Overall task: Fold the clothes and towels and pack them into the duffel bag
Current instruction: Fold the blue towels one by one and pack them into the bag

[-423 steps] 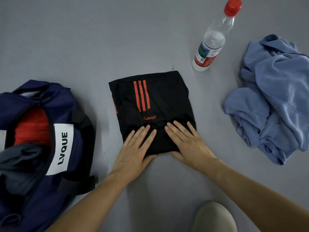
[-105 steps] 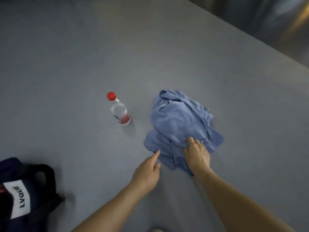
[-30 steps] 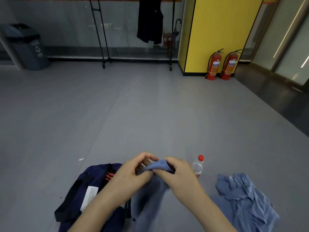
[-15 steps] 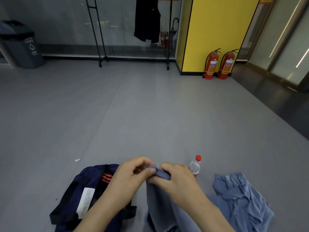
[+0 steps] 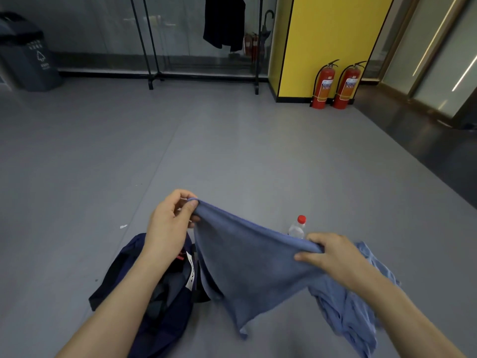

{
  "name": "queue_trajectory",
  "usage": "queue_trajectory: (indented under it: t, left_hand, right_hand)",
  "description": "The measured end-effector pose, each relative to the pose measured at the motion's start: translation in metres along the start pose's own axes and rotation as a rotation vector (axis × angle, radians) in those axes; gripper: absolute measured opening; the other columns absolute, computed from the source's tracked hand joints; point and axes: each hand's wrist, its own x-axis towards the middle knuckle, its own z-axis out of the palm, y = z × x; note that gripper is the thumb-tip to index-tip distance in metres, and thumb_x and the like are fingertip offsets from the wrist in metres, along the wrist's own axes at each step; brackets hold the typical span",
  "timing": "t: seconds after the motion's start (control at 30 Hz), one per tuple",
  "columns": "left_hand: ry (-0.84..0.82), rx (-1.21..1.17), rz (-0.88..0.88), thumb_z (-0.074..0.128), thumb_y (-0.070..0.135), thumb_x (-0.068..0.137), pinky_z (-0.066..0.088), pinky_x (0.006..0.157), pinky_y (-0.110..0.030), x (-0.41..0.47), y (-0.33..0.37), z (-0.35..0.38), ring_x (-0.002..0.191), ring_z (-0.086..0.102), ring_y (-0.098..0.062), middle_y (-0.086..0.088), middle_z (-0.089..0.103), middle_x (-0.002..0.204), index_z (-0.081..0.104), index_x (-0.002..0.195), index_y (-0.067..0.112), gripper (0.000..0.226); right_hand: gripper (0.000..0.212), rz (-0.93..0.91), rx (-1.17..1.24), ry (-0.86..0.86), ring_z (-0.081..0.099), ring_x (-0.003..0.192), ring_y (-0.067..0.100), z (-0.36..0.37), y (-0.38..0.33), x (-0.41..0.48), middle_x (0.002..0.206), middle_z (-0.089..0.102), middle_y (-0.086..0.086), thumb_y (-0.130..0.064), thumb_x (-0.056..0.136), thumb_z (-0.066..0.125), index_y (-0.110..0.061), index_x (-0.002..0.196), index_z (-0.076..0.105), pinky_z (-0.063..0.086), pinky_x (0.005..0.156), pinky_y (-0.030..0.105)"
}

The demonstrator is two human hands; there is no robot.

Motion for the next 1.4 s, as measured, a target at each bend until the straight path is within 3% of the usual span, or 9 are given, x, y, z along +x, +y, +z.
queue_trajectory:
  t: [0.23, 0.37, 0.5, 0.67, 0.87, 0.97, 1.13, 1.27, 1.4]
  left_hand:
    - [0.012, 0.055, -0.072, 0.056, 0.013, 0.101, 0.059, 0.081, -0.04, -0.001, -0.024, -0.001, 0.077, 0.071, -0.016, 0.002, 0.072, 0.078, 0.065, 0.086, 0.024, 0.021]
    - [0.031, 0.142, -0.147, 0.055, 0.02, 0.101, 0.055, 0.089, -0.055, 0.012, -0.052, 0.001, 0.085, 0.069, -0.03, -0.005, 0.071, 0.083, 0.062, 0.086, 0.025, 0.018]
    - [0.029, 0.08, -0.146, 0.059, 0.027, 0.096, 0.053, 0.094, -0.057, 0.052, -0.048, 0.003, 0.088, 0.068, -0.031, -0.009, 0.07, 0.086, 0.063, 0.085, 0.024, 0.011]
    - [0.014, 0.121, 0.003, 0.056, 0.022, 0.1, 0.049, 0.08, -0.036, 0.101, 0.002, 0.004, 0.084, 0.06, -0.024, -0.002, 0.063, 0.084, 0.06, 0.086, 0.023, 0.014]
    - [0.03, 0.028, 0.093, 0.058, 0.017, 0.099, 0.045, 0.078, -0.03, 0.112, 0.037, -0.002, 0.073, 0.051, -0.014, 0.005, 0.054, 0.072, 0.059, 0.082, 0.019, 0.016]
    - [-0.008, 0.053, 0.116, 0.053, 0.009, 0.101, 0.038, 0.06, -0.01, 0.086, 0.034, 0.001, 0.059, 0.05, 0.006, 0.015, 0.063, 0.08, 0.056, 0.089, 0.005, 0.012]
    - [-0.106, 0.115, 0.079, 0.051, 0.003, 0.101, 0.037, 0.054, -0.011, 0.035, -0.043, 0.013, 0.057, 0.047, 0.002, 0.013, 0.071, 0.11, 0.047, 0.081, 0.011, 0.022]
    - [-0.178, 0.211, -0.065, 0.054, 0.007, 0.1, 0.051, 0.078, -0.029, -0.014, -0.138, 0.04, 0.087, 0.063, -0.005, 0.026, 0.07, 0.113, 0.051, 0.083, 0.011, 0.018]
    - [-0.261, 0.339, -0.184, 0.059, 0.003, 0.097, 0.044, 0.082, -0.006, -0.062, -0.231, 0.07, 0.098, 0.062, 0.013, 0.035, 0.065, 0.108, 0.055, 0.08, 0.021, 0.025]
  right_hand:
    - [0.046, 0.092, -0.024, 0.082, 0.036, 0.05, 0.01, -0.014, 0.026, -0.002, 0.049, 0.044, -0.01, -0.031, 0.089, 0.072, -0.022, 0.057, 0.04, 0.028, 0.053, 0.029]
    - [0.023, 0.166, 0.134, 0.117, 0.057, 0.043, 0.006, -0.011, 0.022, 0.033, 0.049, 0.063, -0.007, -0.019, 0.089, 0.071, -0.01, 0.069, 0.062, 0.047, 0.052, 0.02]
    - [0.014, 0.124, 0.212, 0.282, 0.071, 0.069, 0.023, -0.025, 0.013, 0.077, 0.062, 0.07, 0.002, -0.016, 0.084, 0.072, -0.01, 0.072, 0.067, 0.056, 0.07, 0.037]
    - [0.008, 0.006, 0.208, 0.486, 0.066, 0.08, 0.029, -0.074, -0.017, 0.113, 0.073, 0.069, 0.003, -0.022, 0.082, 0.069, -0.016, 0.077, 0.07, 0.051, 0.073, 0.039]
    - [0.008, -0.131, 0.168, 0.584, 0.065, 0.084, 0.019, -0.113, -0.035, 0.102, 0.083, 0.071, -0.004, -0.025, 0.088, 0.066, -0.025, 0.084, 0.072, 0.05, 0.075, 0.039]
    - [0.009, -0.144, 0.115, 0.567, 0.064, 0.082, 0.018, -0.108, -0.023, 0.082, 0.083, 0.071, -0.005, -0.025, 0.089, 0.065, -0.025, 0.085, 0.073, 0.051, 0.074, 0.041]
    - [0.011, -0.114, 0.002, 0.405, 0.068, 0.083, 0.022, -0.04, 0.038, 0.047, 0.088, 0.076, -0.002, -0.027, 0.092, 0.068, -0.024, 0.097, 0.077, 0.051, 0.075, 0.039]
    - [0.015, -0.012, -0.078, 0.208, 0.071, 0.088, 0.023, 0.054, 0.109, 0.03, 0.088, 0.077, -0.003, -0.029, 0.092, 0.068, -0.025, 0.103, 0.078, 0.049, 0.074, 0.033]
    - [0.009, 0.006, -0.094, 0.116, 0.068, 0.09, 0.014, 0.149, 0.171, 0.016, 0.093, 0.075, -0.012, -0.022, 0.088, 0.074, -0.029, 0.094, 0.076, 0.054, 0.072, 0.032]
